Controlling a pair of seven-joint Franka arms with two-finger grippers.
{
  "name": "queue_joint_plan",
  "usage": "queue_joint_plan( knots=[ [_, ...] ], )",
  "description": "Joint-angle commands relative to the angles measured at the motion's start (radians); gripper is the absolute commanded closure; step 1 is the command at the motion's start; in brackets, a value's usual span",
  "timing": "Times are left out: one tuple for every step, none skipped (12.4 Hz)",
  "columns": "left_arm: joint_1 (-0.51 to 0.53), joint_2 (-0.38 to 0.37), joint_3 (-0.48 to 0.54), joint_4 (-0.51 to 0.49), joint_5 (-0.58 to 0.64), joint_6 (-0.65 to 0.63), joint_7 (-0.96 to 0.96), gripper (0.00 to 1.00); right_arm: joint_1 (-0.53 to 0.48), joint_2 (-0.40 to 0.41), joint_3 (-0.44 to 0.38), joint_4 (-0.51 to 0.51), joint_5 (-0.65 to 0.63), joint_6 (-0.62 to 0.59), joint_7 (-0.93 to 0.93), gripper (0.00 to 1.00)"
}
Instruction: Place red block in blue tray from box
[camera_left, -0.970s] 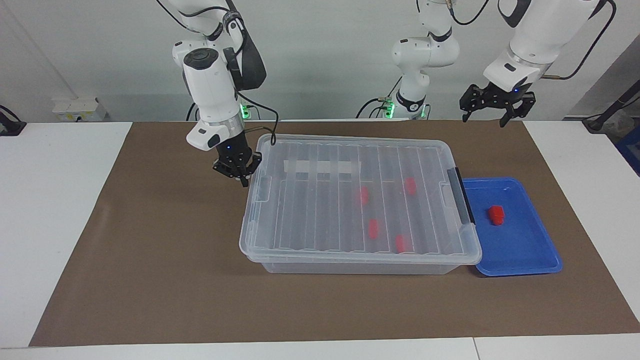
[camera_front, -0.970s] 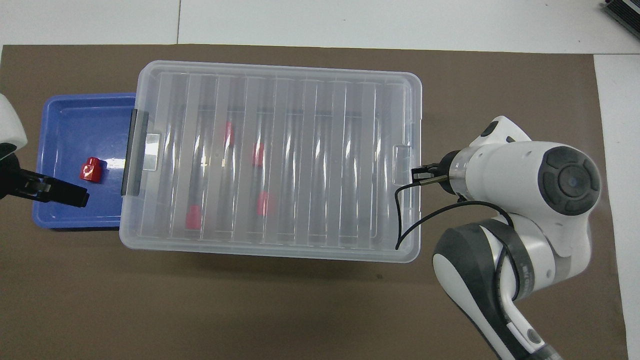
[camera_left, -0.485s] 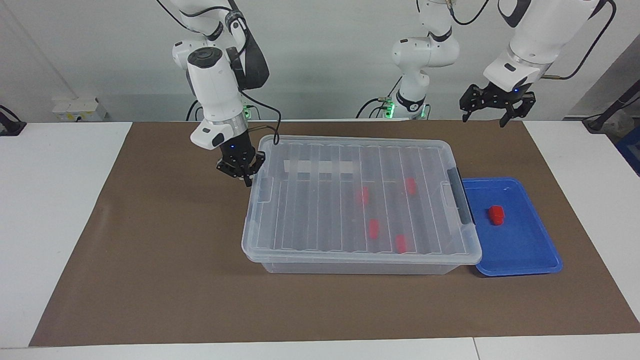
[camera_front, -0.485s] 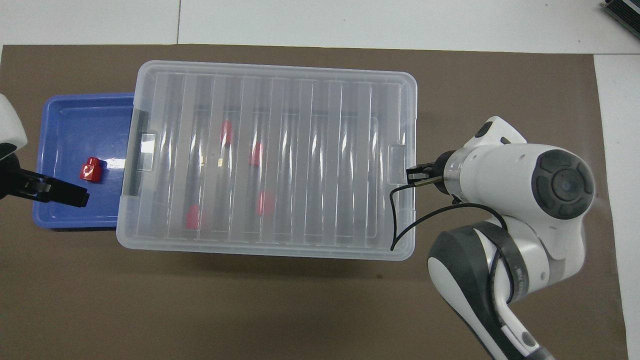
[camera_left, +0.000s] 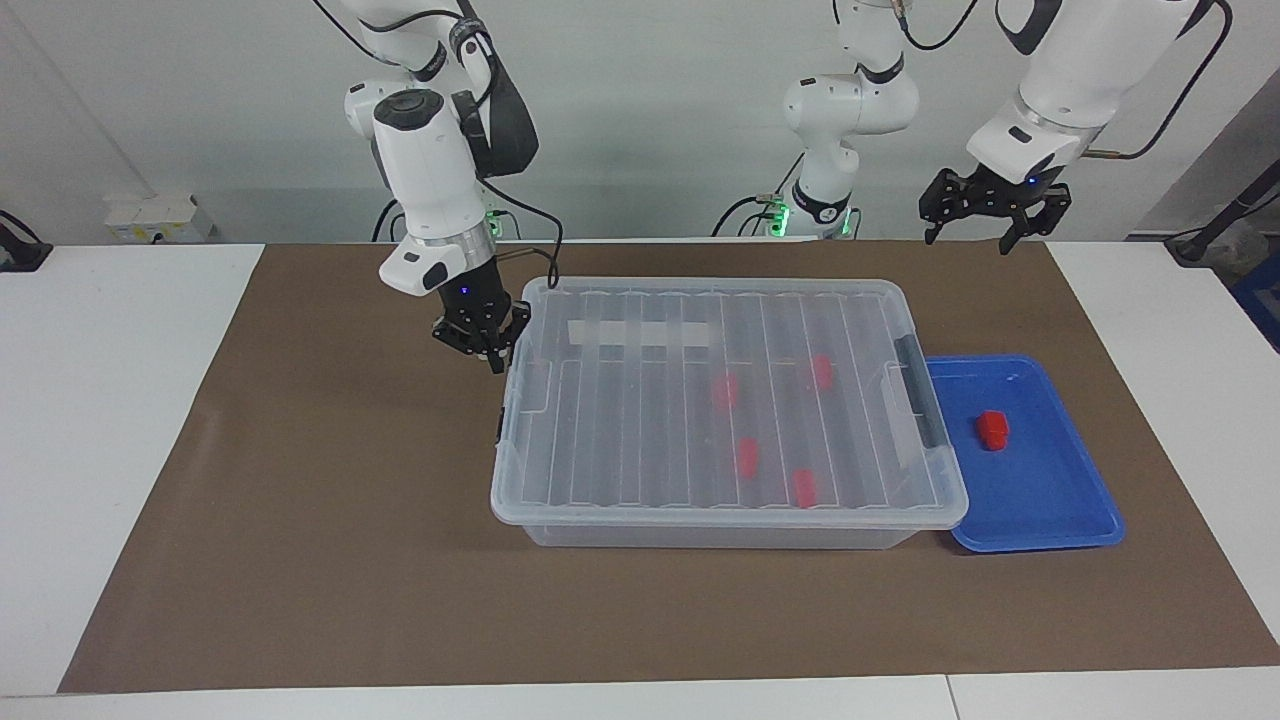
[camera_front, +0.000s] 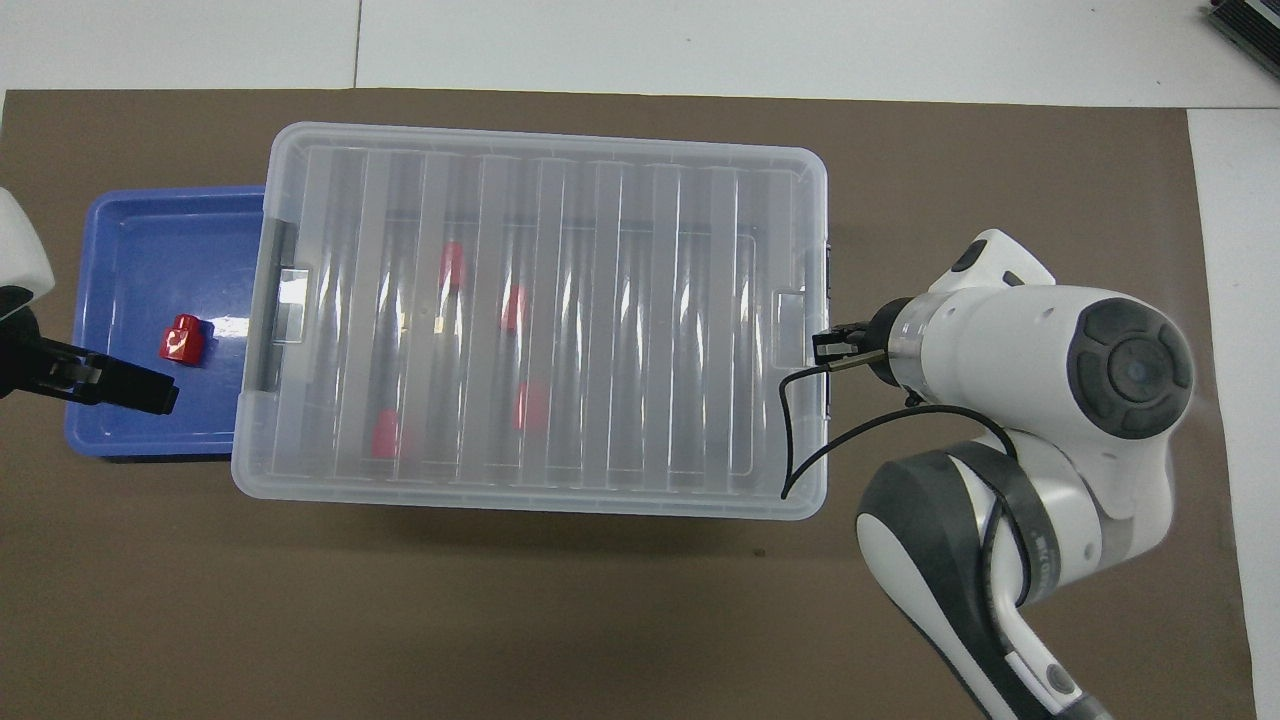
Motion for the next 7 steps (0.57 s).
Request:
queue_joint_plan(
  knots=[
    [0.003, -0.016, 0.001, -0.012, -0.003, -0.008, -0.007, 0.0, -0.051, -0.054, -0.004, 0.002, 0.004, -0.095, 0.003, 1.0],
    [0.003, -0.016, 0.001, -0.012, -0.003, -0.008, -0.007, 0.0, -0.071, -0.064, -0.005, 0.003, -0.014, -0.122, 0.003, 0.57],
    [0.003, -0.016, 0.001, -0.012, -0.002, -0.008, -0.007, 0.0, -0.101, -0.065, -0.008, 0.006, -0.023, -0.133, 0.006, 0.01],
    [0.003, -0.016, 0.001, -0.012, -0.003, -0.008, -0.007, 0.0, -0.126, -0.073, -0.01, 0.014, -0.027, -0.138, 0.012, 0.0],
    [0.003, -0.016, 0.001, -0.012, -0.003, -0.008, -0.007, 0.0, -0.147, -0.071, -0.01, 0.041, -0.04, -0.168, 0.028, 0.0],
    [0.003, -0.016, 0.001, -0.012, -0.003, -0.008, -0.007, 0.0, -0.181, -0.067, -0.007, 0.083, -0.08, -0.228, 0.029, 0.0],
    [0.003, -0.016, 0.0, -0.012, -0.003, -0.008, -0.007, 0.0, -0.199, -0.065, -0.007, 0.121, -0.103, -0.277, 0.031, 0.0]
  ],
)
